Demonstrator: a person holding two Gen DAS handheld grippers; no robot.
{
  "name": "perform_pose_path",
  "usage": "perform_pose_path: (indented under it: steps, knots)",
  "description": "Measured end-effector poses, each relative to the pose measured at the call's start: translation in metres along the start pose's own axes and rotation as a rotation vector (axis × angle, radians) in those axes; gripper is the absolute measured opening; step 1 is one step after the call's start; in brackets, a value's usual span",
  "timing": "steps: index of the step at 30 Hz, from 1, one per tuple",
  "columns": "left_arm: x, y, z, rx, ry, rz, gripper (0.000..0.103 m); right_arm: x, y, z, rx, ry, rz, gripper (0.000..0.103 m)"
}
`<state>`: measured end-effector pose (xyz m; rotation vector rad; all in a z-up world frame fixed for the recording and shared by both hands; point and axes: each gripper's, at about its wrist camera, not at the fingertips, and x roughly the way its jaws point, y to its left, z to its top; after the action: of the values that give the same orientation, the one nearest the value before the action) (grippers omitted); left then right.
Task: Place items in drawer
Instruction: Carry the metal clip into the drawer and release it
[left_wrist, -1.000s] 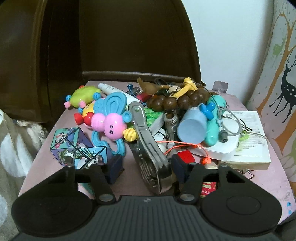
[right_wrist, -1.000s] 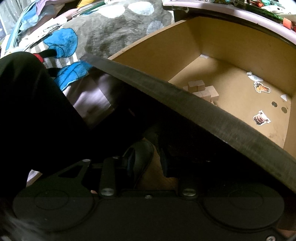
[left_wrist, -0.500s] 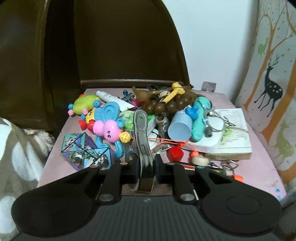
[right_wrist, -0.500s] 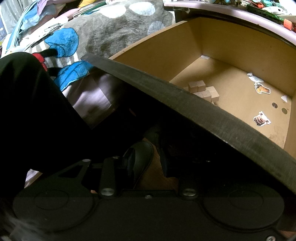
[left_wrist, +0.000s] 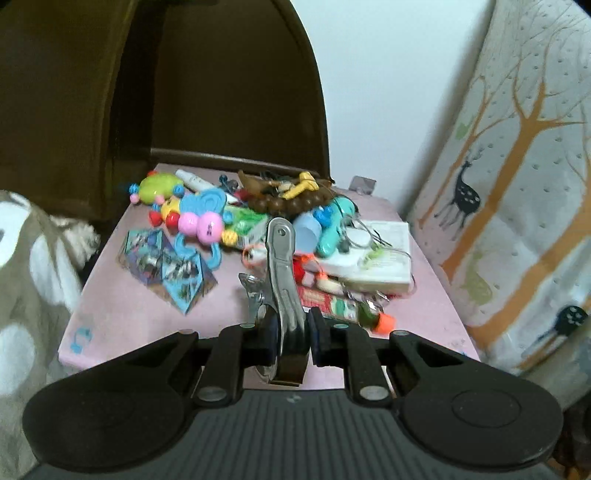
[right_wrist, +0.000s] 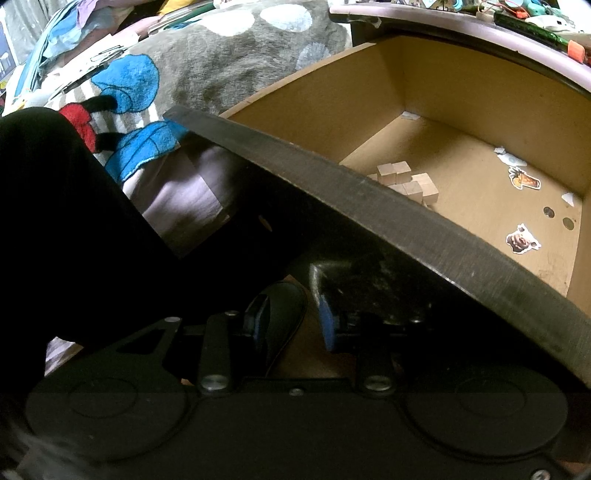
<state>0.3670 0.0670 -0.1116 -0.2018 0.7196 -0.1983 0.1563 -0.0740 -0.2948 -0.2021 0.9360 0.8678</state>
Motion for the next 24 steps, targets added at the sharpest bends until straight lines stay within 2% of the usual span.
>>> perform_pose_path:
  steps: [5, 8, 12, 20, 24]
  knots:
    - [-0.018, 0.008, -0.034, -0.074, 0.040, -0.136, 0.016, 0.000, 0.000, 0.000, -0.003, -0.002, 0.000, 0.026]
    - [-0.020, 0.010, -0.056, -0.105, 0.080, -0.166, 0.016, 0.000, 0.000, 0.000, -0.006, -0.003, 0.000, 0.026]
    - [-0.008, 0.013, -0.087, -0.118, 0.164, -0.148, 0.016, 0.000, 0.000, 0.000, -0.008, -0.004, 0.000, 0.026]
    - [0.040, 0.005, -0.137, 0.057, 0.367, 0.011, 0.016, 0.000, 0.000, -0.001, -0.014, -0.006, 0.002, 0.026]
    - [0.057, 0.000, -0.150, 0.128, 0.419, 0.069, 0.016, 0.000, 0.000, -0.002, -0.015, -0.006, 0.002, 0.026]
